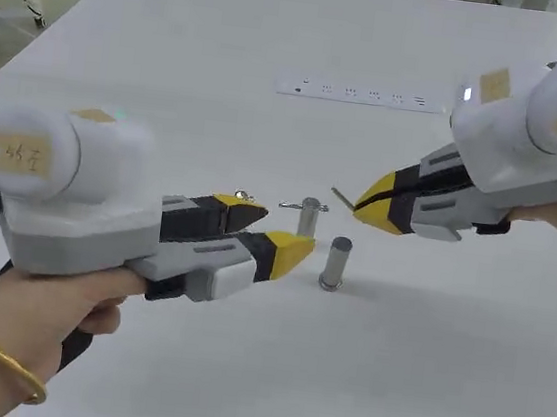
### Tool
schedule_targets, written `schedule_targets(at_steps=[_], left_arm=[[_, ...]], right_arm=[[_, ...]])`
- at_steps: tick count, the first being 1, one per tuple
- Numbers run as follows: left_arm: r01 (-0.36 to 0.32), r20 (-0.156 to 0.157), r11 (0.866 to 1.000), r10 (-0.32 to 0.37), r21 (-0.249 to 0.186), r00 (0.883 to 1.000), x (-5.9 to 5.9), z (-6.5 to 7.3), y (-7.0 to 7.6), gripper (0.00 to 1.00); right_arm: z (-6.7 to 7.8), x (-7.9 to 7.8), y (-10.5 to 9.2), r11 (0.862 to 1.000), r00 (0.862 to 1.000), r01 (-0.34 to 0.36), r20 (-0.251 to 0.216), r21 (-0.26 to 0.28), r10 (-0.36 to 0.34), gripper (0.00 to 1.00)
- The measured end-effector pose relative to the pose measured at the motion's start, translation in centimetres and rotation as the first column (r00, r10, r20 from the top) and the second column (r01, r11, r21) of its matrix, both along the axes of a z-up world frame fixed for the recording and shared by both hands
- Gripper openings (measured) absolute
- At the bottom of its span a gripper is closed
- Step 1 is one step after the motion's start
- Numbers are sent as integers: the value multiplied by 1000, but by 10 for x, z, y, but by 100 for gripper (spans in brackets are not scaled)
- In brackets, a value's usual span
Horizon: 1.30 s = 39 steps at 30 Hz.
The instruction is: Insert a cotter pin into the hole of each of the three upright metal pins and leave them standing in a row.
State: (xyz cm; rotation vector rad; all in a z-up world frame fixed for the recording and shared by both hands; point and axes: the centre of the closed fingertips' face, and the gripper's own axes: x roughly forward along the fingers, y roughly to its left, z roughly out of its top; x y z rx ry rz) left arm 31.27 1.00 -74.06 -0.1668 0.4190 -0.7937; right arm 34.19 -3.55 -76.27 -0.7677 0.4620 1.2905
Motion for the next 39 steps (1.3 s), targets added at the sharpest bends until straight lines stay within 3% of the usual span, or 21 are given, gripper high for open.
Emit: schedule_targets(at_steps=[3, 6, 13, 21, 39], left_arm=[[0, -29, 1000, -1, -28, 1000, -1, 0, -3, 28], [-6, -78, 998, 1, -62, 997, -2, -1, -6, 26], [-17, -140, 992, 0, -122, 990, -1, 1, -11, 21], [-18, -201, 987, -14, -157, 980, -4, -3, -17, 11], [-34, -238, 982, -11, -185, 971, -5, -5, -18, 2]], right_arm=[[3, -7, 4, 1000, 1000, -19, 4, 5, 19, 2], [4, -14, 10, 999, 999, -39, 4, 13, 39, 2], [3, -26, 14, 996, 996, -88, 17, -2, 88, 2], [3, -31, 17, 990, 989, -137, 43, -23, 138, 2], [4, -41, 24, 983, 980, -179, 76, -34, 182, 3]])
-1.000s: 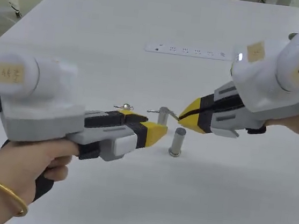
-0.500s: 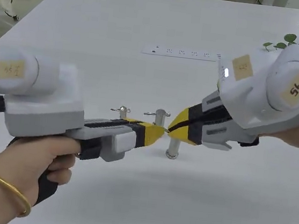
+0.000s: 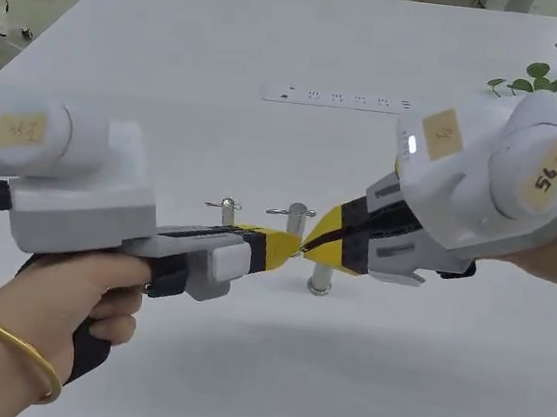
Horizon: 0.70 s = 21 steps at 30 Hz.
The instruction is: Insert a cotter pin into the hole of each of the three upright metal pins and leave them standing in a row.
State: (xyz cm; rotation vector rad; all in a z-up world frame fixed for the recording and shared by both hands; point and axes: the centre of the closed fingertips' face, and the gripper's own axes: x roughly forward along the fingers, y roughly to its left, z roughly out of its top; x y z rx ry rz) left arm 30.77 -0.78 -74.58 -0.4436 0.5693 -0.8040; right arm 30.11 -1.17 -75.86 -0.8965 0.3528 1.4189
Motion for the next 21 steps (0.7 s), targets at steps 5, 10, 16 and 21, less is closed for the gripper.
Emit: schedule_targets(at_steps=[5, 10, 16, 21], left_arm=[[14, 19, 1000, -14, 19, 1000, -1, -1, 1, 2], [29, 49, 999, -31, 41, 998, -1, -1, 1, 1], [29, 56, 998, -32, 48, 998, 0, -2, 2, 1], [27, 61, 998, -30, 52, 998, 0, -2, 3, 0]], right_arm=[[0, -1, 1, 1000, 1000, 0, 5, 0, 0, 3], [-1, -2, 3, 1000, 1000, 1, 9, 8, -1, 3], [-2, -1, 4, 1000, 1000, 11, 1, 25, -11, 4], [-2, 0, 4, 998, 999, 40, -31, 56, -38, 7]])
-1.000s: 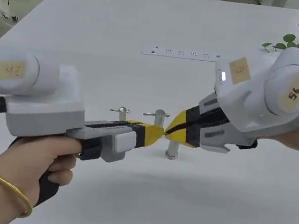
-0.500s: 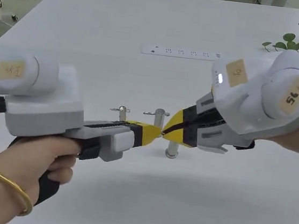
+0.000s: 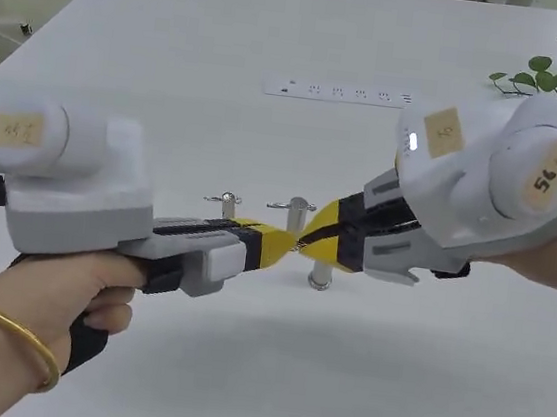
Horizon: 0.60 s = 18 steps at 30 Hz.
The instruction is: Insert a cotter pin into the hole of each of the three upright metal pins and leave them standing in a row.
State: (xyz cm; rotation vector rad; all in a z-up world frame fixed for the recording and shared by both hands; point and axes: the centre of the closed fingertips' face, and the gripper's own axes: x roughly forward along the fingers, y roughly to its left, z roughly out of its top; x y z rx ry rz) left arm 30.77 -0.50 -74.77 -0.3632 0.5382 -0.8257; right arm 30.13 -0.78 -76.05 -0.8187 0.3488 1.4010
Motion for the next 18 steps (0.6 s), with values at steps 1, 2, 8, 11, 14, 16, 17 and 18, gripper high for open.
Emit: schedule_targets(at_steps=[1, 2, 8, 11, 14, 16, 17, 18], left_arm=[[1, 2, 1000, -1, 1, 1000, 0, 0, 0, 0], [0, 3, 1000, 0, 2, 1000, 0, 0, 1, 0], [10, 19, 1000, -10, 10, 1000, 0, 1, 1, 0], [16, 26, 1000, -16, 16, 1000, 0, 1, 2, 0], [40, 48, 999, -41, 23, 998, -3, 2, 0, 0], [51, 57, 998, -52, 28, 997, -4, 3, -1, 0], [58, 64, 998, -60, 31, 996, -5, 3, -1, 0], [67, 70, 997, -69, 34, 995, -5, 3, -2, 0]], right_arm=[[0, 1, -1, 1000, 1000, 8, -5, 5, -8, 7], [0, 2, -2, 1000, 1000, 12, -9, 13, -12, 7], [0, 2, -8, 996, 992, 72, -106, 49, -66, 10], [0, 2, -11, 990, 978, 117, -182, 82, -100, 11], [0, 1, -15, 979, 951, 173, -278, 104, -139, 14], [2, 0, -16, 971, 927, 203, -343, 127, -149, 16], [3, -1, -17, 967, 916, 213, -371, 137, -150, 16], [3, -1, -18, 967, 913, 210, -384, 142, -142, 16]])
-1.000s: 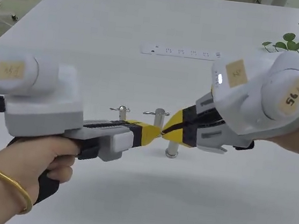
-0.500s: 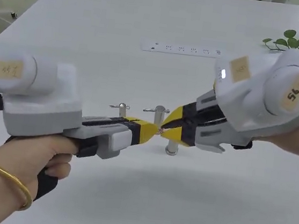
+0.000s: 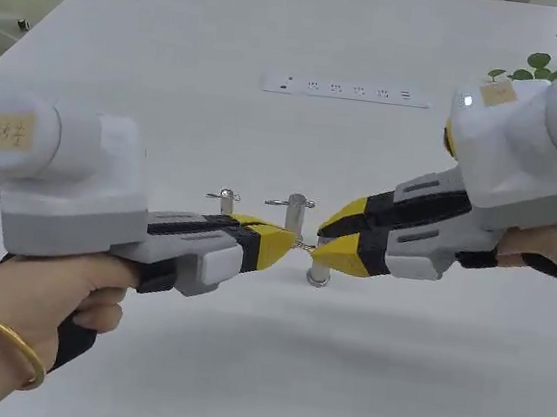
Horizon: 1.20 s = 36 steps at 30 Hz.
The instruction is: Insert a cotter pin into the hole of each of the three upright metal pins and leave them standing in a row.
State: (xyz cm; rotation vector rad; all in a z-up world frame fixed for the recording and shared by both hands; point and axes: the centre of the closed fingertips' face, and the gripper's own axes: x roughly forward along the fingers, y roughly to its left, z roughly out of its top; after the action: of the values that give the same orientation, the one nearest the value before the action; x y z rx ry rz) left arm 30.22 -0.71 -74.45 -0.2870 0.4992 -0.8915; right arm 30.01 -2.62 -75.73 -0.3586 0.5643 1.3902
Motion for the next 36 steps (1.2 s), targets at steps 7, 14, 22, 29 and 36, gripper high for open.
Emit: schedule_targets(at_steps=[7, 14, 22, 29, 36], left_arm=[[64, 49, 997, -65, 34, 997, -8, 0, -5, 0], [138, 82, 990, -141, 39, 987, -19, 3, -13, 0], [214, 101, 975, -218, 55, 971, -33, 2, -21, 0], [258, 104, 964, -263, 63, 959, -41, 0, -25, 0], [292, 113, 955, -297, 54, 948, -47, 3, -28, 0]], right_arm=[[3, -8, -8, 999, 997, -39, -63, 21, 40, 17], [-3, -24, -12, 994, 984, -101, -143, 39, 106, 17], [-7, -42, -12, 985, 966, -166, -195, 47, 172, 16], [-8, -54, -11, 974, 949, -217, -223, 60, 225, 14], [-8, -62, -10, 965, 939, -253, -223, 70, 262, 9]])
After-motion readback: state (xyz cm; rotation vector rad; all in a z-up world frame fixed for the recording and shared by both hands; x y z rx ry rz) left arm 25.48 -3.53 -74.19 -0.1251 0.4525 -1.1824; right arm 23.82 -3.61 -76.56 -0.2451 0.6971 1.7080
